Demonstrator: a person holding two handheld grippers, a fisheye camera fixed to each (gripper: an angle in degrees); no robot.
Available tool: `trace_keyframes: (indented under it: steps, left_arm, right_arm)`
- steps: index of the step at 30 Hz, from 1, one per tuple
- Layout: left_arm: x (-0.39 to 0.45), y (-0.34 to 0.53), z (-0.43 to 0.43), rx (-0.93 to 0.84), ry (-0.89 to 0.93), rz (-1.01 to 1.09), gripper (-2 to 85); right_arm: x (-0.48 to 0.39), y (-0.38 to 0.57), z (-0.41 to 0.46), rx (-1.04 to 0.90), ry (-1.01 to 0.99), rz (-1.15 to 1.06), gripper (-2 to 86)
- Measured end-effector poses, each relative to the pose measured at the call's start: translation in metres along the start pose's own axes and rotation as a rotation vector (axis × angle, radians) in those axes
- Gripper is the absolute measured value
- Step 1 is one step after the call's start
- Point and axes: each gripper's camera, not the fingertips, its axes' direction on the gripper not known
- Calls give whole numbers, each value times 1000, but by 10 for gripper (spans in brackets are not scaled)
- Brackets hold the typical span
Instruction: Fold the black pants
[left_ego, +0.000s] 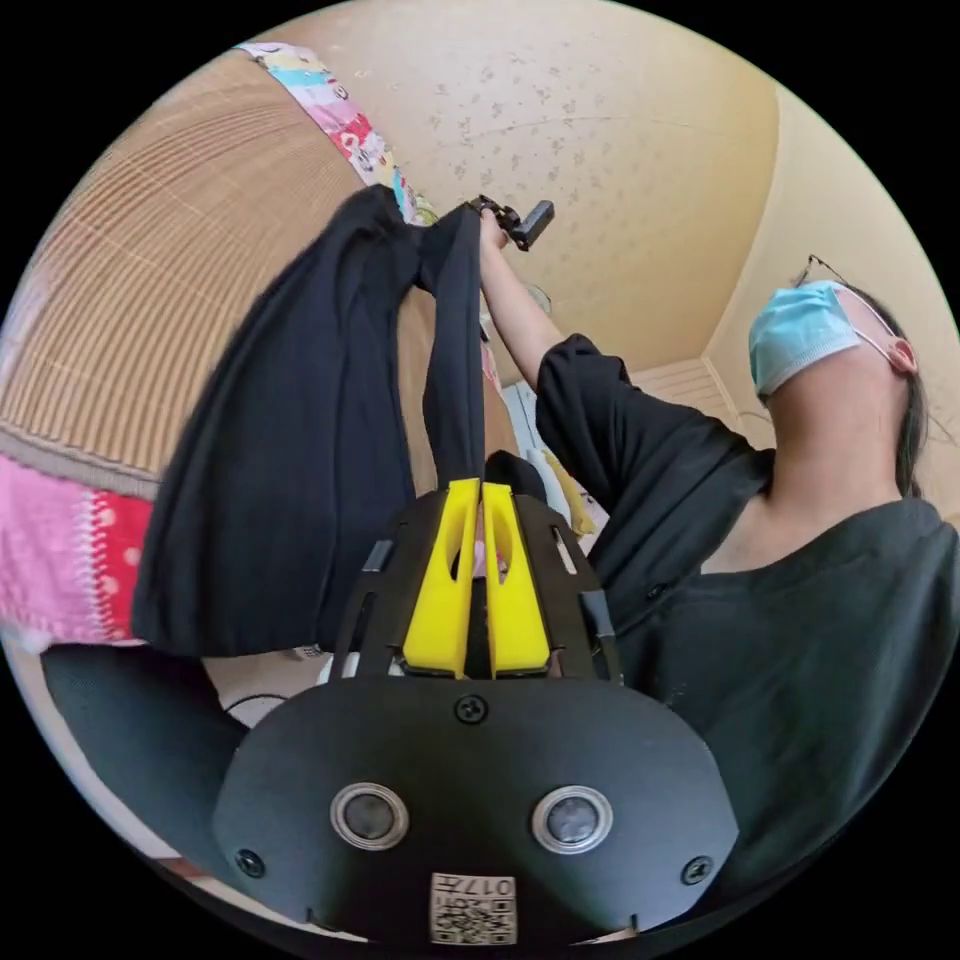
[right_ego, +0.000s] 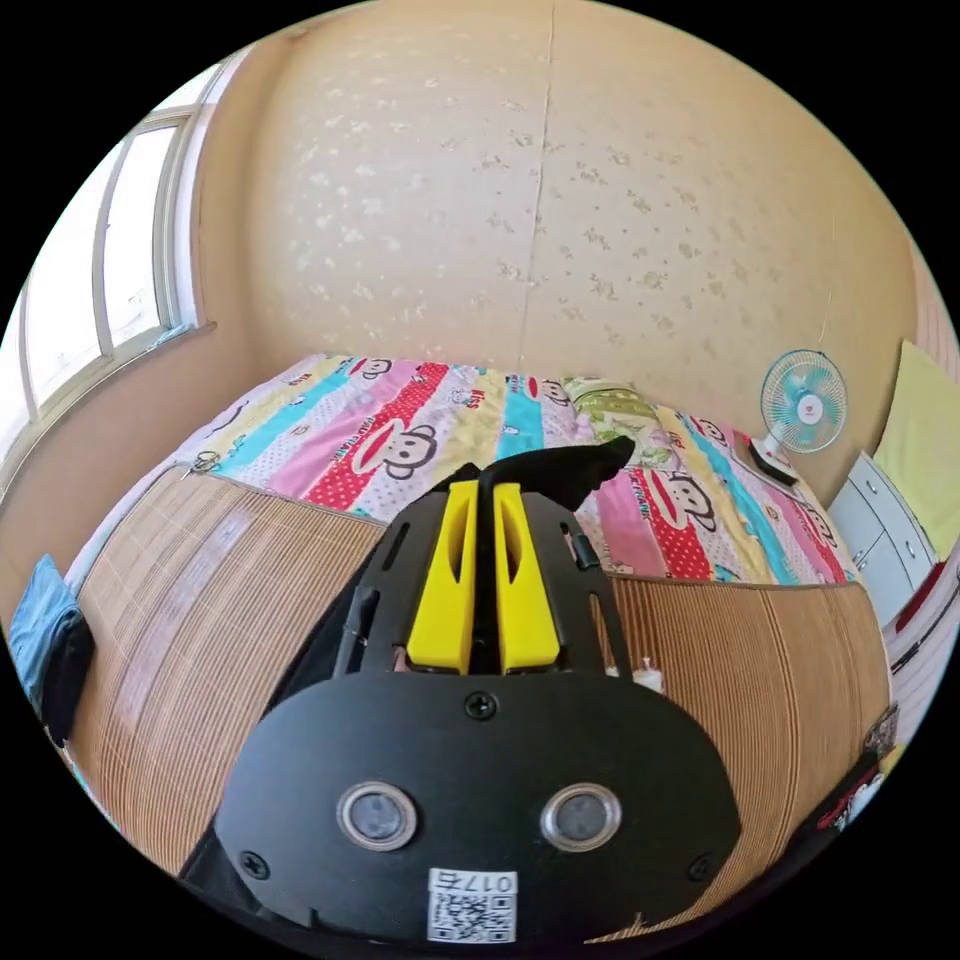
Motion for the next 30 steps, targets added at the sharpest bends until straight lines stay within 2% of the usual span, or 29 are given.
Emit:
trace_keyframes:
  steps: [2, 4, 5, 7, 9, 11, 14, 18, 20, 22, 25, 28, 30]
  left_arm:
    - [-12, 0, -23, 54, -172, -34, -8]
    - [-29, 0, -31, 65, -325, -48, -8]
    - [-43, 2, -29, 52, -384, -65, -7]
    - [-63, 5, -19, 40, -318, -85, -7]
    - [-72, 12, -14, 86, -238, -97, -7]
    - [-70, 14, -11, 86, -236, -81, -8]
    - [-61, 14, -5, 58, -263, -64, -9]
    - [-49, 13, 7, 3, -310, -22, -9]
    - [-46, 11, 13, -32, -320, 3, -9]
    - [-46, 9, 21, -68, -327, 51, -9]
    - [-49, 9, 26, -80, -306, 55, -10]
    - [-38, 3, 29, -157, -315, 50, -10]
    - [-35, -1, 23, -227, -196, 14, -10]
  right_arm:
    - [-36, 0, 60, -164, -199, 12, 48]
    - [-47, 21, 95, -297, -262, 70, 57]
    - [-52, 45, 96, -299, -242, 106, 57]
    - [-61, 83, 78, -273, -233, 135, 57]
    - [-68, 130, 43, -266, -328, 109, 60]
    - [-73, 211, -32, -250, -448, -12, 67]
    - [-65, 325, -128, -316, -447, -110, 88]
    - [-40, 449, -208, -485, -573, 1, 94]
    - [-31, 518, -244, -544, -612, 157, 89]
    - [-36, 558, -262, -545, -644, 236, 70]
    - [-46, 587, -283, -549, -563, 320, 38]
    - [-57, 575, -307, -512, -463, 217, 25]
    - [-63, 564, -322, -495, -446, 163, 21]
